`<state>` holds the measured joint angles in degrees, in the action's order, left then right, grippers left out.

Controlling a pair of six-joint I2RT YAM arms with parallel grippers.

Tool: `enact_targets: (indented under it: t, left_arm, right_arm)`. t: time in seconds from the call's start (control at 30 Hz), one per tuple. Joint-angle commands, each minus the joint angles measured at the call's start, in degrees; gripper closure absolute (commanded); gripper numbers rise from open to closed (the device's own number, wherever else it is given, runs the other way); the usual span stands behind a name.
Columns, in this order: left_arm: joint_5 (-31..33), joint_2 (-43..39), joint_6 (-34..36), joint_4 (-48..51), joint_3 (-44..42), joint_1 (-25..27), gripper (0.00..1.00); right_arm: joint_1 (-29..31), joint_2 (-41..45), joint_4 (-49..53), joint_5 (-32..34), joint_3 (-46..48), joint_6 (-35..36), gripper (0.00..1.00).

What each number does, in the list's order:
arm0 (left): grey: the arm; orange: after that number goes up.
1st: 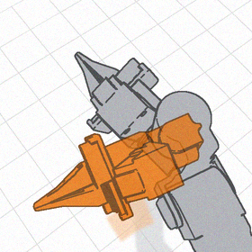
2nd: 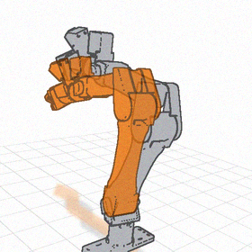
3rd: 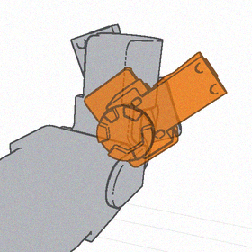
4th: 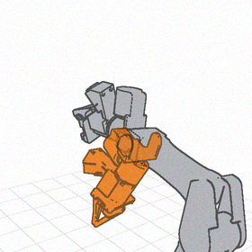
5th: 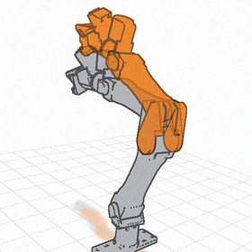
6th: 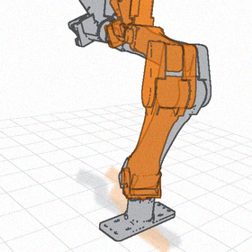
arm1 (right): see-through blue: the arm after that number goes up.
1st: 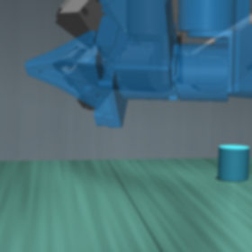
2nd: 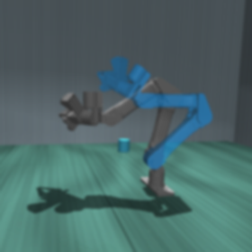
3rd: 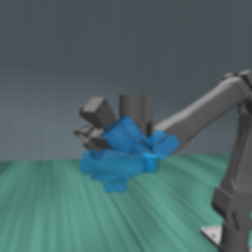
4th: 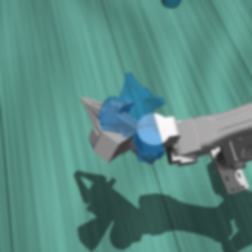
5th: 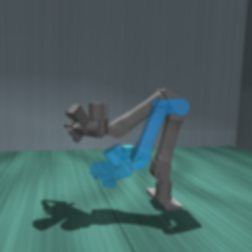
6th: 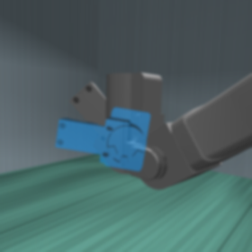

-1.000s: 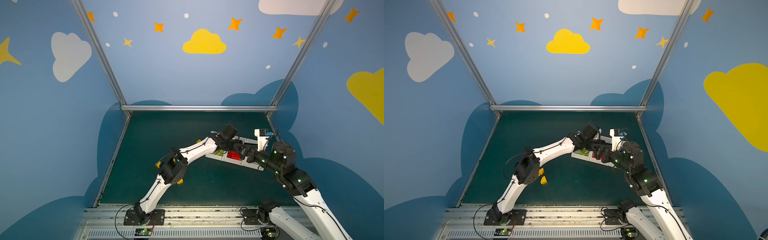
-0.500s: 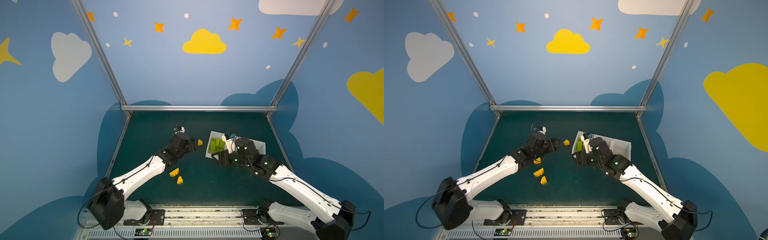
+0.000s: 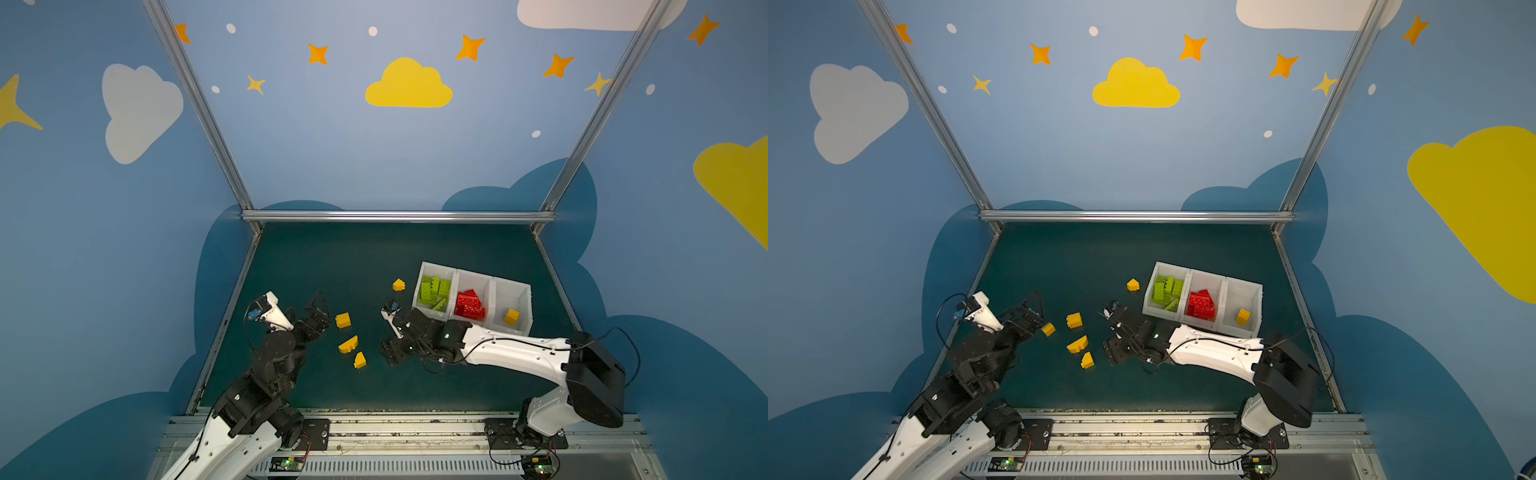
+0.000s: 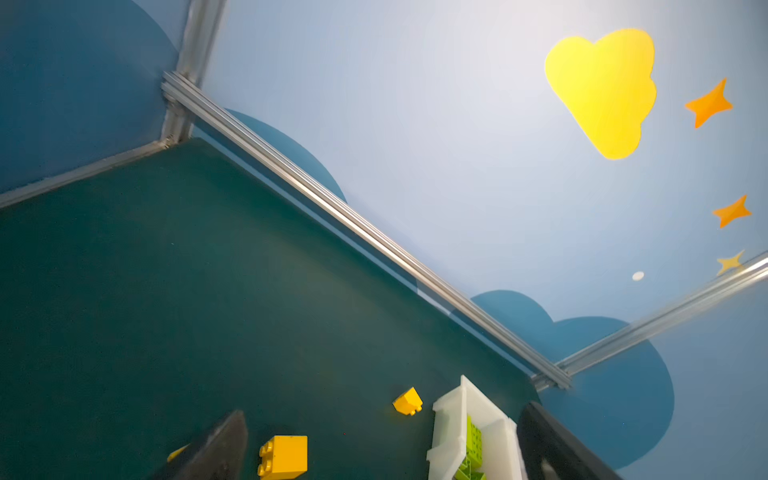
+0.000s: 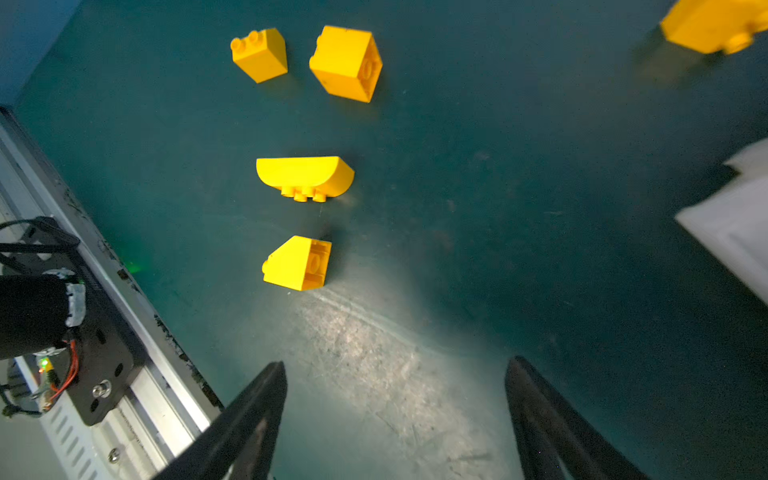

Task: Sort the legos into containers by color
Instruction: 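Withdraw the left gripper while the right gripper reaches toward the loose yellow bricks, then grasp the yellow slope brick with the right gripper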

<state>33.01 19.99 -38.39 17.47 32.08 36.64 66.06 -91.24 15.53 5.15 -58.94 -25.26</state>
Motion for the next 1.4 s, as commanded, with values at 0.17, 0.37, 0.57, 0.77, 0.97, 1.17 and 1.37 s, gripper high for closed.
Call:
enact_targets:
  t: [0.17,0.37,0.57,0.77,0.97,1.17,1.37]
  left_arm:
    - [4.6,-4.7,-1.5,7.3,-1.0,-0.2,0.00]
    - [4.8,-6.0,-1.7,7.9,-1.1,-0.1,0.00]
    - [5.1,-8.3,-2.1,8.5,-1.3,-0.2,0.00]
    - [5.4,-8.9,-2.1,8.5,-1.5,-0.2,0.00]
    - [5.5,-8.3,-2.1,8.5,-1.5,-0.1,0.00]
    - [5.6,-8.3,-2.1,8.5,-1.6,-0.2,0.00]
    - [5.1,-7.7,-2.3,7.9,-1.8,-0.2,0.00]
  right_arm:
    - [5.4,-11.6,-0.6,1.7,-10.1,-0.4,0.24]
    - [8.1,-18.1,1.4,3.1,-15.1,-0.9,0.35]
    - [8.6,-22.1,2.6,2.4,-17.5,-1.5,0.43]
    - [8.5,-23.9,3.7,3.5,-19.0,-1.5,0.44]
    - [8.4,-25.0,4.4,3.9,-20.1,-1.5,0.48]
    - [8.4,-24.7,5.2,4.8,-19.9,-2.4,0.62]
    - [8.3,-22.9,5.9,5.1,-19.5,-2.9,0.66]
